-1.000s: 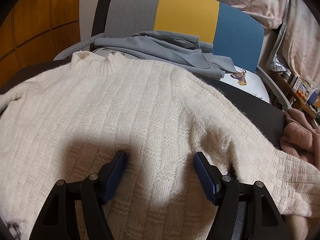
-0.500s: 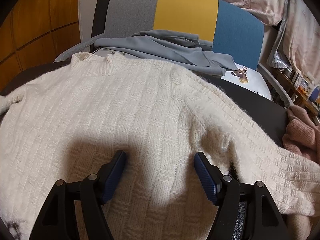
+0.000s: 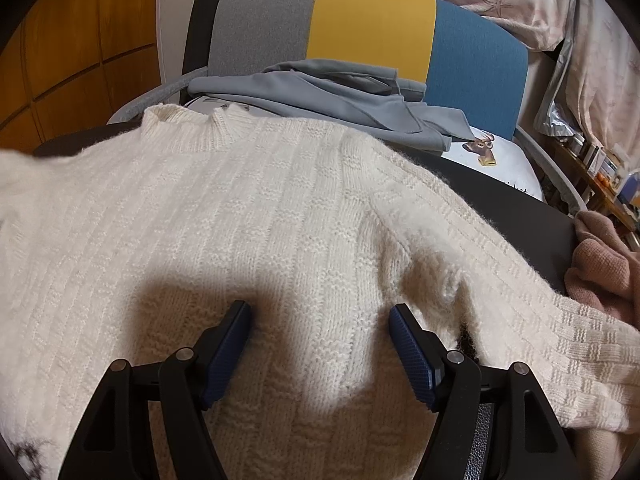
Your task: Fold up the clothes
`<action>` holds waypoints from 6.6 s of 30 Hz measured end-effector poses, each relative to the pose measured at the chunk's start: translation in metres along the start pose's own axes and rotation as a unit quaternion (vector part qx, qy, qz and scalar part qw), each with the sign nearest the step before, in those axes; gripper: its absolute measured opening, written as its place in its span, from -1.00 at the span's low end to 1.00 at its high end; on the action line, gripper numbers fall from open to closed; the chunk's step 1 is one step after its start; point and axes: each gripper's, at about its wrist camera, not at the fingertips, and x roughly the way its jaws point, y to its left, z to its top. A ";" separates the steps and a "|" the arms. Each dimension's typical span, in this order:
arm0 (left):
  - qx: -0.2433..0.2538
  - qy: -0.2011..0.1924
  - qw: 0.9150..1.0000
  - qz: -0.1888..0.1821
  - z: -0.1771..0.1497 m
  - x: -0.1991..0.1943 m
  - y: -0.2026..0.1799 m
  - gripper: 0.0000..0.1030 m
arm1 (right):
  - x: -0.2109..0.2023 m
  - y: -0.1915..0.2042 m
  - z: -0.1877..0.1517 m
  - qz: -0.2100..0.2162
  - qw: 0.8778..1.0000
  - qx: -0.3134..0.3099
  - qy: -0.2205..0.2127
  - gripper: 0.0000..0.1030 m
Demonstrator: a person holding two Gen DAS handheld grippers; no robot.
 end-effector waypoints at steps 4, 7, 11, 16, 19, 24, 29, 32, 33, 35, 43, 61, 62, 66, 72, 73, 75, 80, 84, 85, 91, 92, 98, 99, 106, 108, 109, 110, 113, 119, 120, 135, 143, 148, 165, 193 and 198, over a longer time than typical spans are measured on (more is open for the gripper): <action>-0.019 0.032 0.998 0.058 -0.018 0.042 0.029 -0.87 | 0.000 0.000 0.000 -0.001 1.000 -0.001 0.000 0.40; -0.063 0.038 0.994 0.077 -0.014 0.057 0.051 -0.64 | 0.000 0.001 0.000 -0.003 1.000 -0.002 0.000 0.40; -0.154 -0.004 0.982 0.108 -0.005 0.041 0.088 -0.56 | 0.000 0.000 0.000 -0.001 1.000 0.000 0.001 0.41; -0.123 -0.049 0.973 0.187 -0.017 0.009 0.086 -0.55 | 0.000 0.000 0.000 0.000 1.000 0.002 0.001 0.41; -0.005 -0.034 0.983 0.181 -0.050 0.020 0.026 -0.55 | 0.000 0.000 0.000 0.000 1.000 0.001 0.001 0.41; 0.172 0.000 0.981 0.084 -0.130 0.052 -0.102 -0.55 | 0.000 0.000 0.000 0.001 1.000 0.001 0.002 0.42; 0.279 0.026 0.959 -0.031 -0.234 0.085 -0.226 -0.55 | 0.000 -0.001 0.000 0.005 1.000 0.003 0.005 0.51; 0.300 0.058 0.952 -0.026 -0.267 0.125 -0.257 -0.55 | 0.000 0.002 0.001 -0.008 1.000 -0.003 0.007 0.71; 0.313 0.071 0.947 -0.018 -0.275 0.143 -0.266 -0.55 | 0.000 0.003 0.002 -0.016 1.000 -0.005 0.008 0.83; 0.350 0.051 0.935 0.003 -0.294 0.160 -0.270 -0.54 | 0.002 0.001 0.003 -0.028 0.999 0.002 0.018 1.00; 0.302 0.042 0.949 -0.079 -0.303 0.146 -0.231 -0.49 | 0.008 -0.018 0.007 0.027 0.998 0.042 0.044 1.00; 0.275 0.046 0.954 -0.112 -0.295 0.164 -0.227 -0.50 | -0.071 -0.090 -0.044 0.125 0.978 0.165 -0.002 1.00; 0.276 0.045 0.954 -0.111 -0.294 0.165 -0.227 -0.50 | -0.073 -0.089 -0.042 0.112 0.982 0.150 -0.007 0.97; 0.277 0.043 0.954 -0.110 -0.290 0.169 -0.227 -0.50 | -0.072 -0.062 -0.003 0.119 0.988 0.093 -0.025 0.74; 0.267 0.044 0.955 -0.120 -0.291 0.166 -0.222 -0.50 | 0.005 -0.012 0.062 0.115 0.992 0.031 0.031 0.00; 0.265 0.045 0.955 -0.122 -0.291 0.165 -0.220 -0.50 | 0.022 -0.004 0.070 0.114 0.992 0.024 0.042 -0.01; 0.261 0.046 0.956 -0.126 -0.291 0.164 -0.218 -0.50 | 0.039 -0.006 0.076 0.111 0.992 0.034 0.046 -0.02; 0.258 0.049 0.956 -0.132 -0.291 0.164 -0.218 -0.49 | 0.044 -0.030 0.065 0.092 0.994 0.058 0.032 -0.14; 0.281 0.048 0.951 -0.120 -0.296 0.163 -0.226 -0.47 | 0.032 -0.038 0.044 0.076 0.994 0.074 0.012 -0.14; 0.285 0.047 0.950 -0.116 -0.297 0.163 -0.228 -0.47 | 0.031 -0.039 0.043 0.074 0.994 0.076 0.012 -0.14; 0.285 0.049 0.950 -0.117 -0.296 0.163 -0.227 -0.44 | -0.019 -0.051 0.033 0.111 0.987 0.112 -0.034 0.01; 0.281 0.049 0.951 -0.120 -0.295 0.163 -0.226 -0.44 | -0.036 -0.054 0.027 0.123 0.983 0.125 -0.052 0.23; 0.269 0.052 0.953 -0.131 -0.295 0.159 -0.222 -0.44 | -0.124 -0.115 -0.040 0.129 0.954 0.257 -0.085 0.38; 0.268 0.051 0.953 -0.132 -0.295 0.158 -0.222 -0.44 | -0.135 -0.129 -0.054 0.129 0.946 0.285 -0.086 0.38; 0.268 0.051 0.953 -0.131 -0.295 0.158 -0.222 -0.44 | -0.182 -0.203 -0.154 0.091 0.855 0.499 -0.113 0.52; 0.267 0.052 0.953 -0.132 -0.295 0.157 -0.222 -0.44 | -0.186 -0.211 -0.157 0.051 0.856 0.500 -0.120 0.61; 0.267 0.052 0.953 -0.133 -0.295 0.156 -0.221 -0.44 | -0.185 -0.215 -0.157 0.030 0.859 0.496 -0.121 0.61; 0.265 0.052 0.953 -0.134 -0.295 0.156 -0.221 -0.44 | -0.184 -0.220 -0.158 0.022 0.858 0.498 -0.122 0.61; 0.262 0.053 0.954 -0.138 -0.293 0.157 -0.220 -0.44 | -0.181 -0.236 -0.160 -0.003 0.849 0.509 -0.139 0.49; 0.254 0.056 0.954 -0.146 -0.290 0.159 -0.217 -0.44 | -0.155 -0.261 -0.158 0.003 0.831 0.541 -0.125 -0.65; 0.253 0.056 0.955 -0.147 -0.290 0.160 -0.217 -0.44 | -0.154 -0.263 -0.156 0.002 0.832 0.540 -0.126 -0.69; 0.241 0.059 0.956 -0.160 -0.288 0.162 -0.213 -0.44 | -0.113 -0.079 0.023 0.133 0.946 0.254 -0.151 -0.76; 0.234 0.062 0.956 -0.167 -0.286 0.163 -0.209 -0.44 | -0.043 0.050 0.047 0.184 0.978 0.087 -0.040 -0.72; 0.230 0.064 0.956 -0.170 -0.286 0.163 -0.209 -0.44 | -0.038 0.068 0.020 0.194 0.980 0.038 -0.011 -0.19; 0.096 0.162 0.960 -0.207 -0.277 0.198 -0.271 -0.31 | -0.055 -0.042 -0.051 0.161 0.968 0.191 -0.028 0.21; 0.204 0.034 0.965 -0.161 -0.214 0.178 -0.305 -0.78 | -0.042 -0.075 -0.023 0.109 0.981 0.158 -0.015 -0.67; 0.196 0.047 0.971 -0.129 -0.219 0.206 -0.285 -0.77 | -0.036 -0.098 -0.026 0.085 0.975 0.204 -0.011 -0.69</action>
